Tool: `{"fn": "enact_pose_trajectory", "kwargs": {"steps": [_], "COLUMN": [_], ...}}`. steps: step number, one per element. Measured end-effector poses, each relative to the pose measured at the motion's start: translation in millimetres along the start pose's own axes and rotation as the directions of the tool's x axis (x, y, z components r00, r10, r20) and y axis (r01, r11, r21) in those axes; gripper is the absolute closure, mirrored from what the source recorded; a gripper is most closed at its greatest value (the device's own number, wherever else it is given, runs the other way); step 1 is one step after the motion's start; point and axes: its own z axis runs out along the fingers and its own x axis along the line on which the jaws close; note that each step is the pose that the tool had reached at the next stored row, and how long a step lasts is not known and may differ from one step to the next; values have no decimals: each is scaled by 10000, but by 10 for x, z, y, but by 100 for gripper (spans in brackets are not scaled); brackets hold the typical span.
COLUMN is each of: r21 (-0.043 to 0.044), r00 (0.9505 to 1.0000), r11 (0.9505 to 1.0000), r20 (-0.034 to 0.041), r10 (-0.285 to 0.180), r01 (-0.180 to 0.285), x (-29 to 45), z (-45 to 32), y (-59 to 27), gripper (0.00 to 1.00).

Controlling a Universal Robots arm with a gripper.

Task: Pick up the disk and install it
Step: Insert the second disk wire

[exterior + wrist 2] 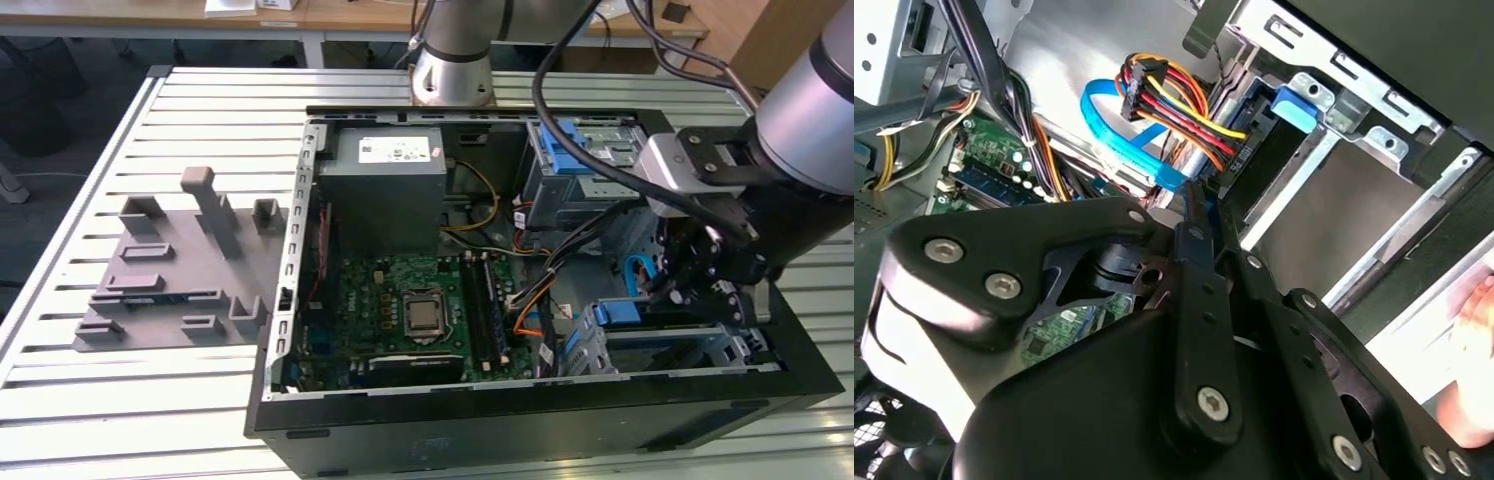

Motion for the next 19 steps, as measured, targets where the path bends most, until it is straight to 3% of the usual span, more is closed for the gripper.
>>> {"fn": "enact_pose_trajectory", "kwargs": {"steps": [19], "r21": [3], "r00": [10000], "r11": [10000], "r20": [-1], "r10": [30], "r01": [-30], "x": [38], "z": [40], "y": [0], "gripper": [84]}}
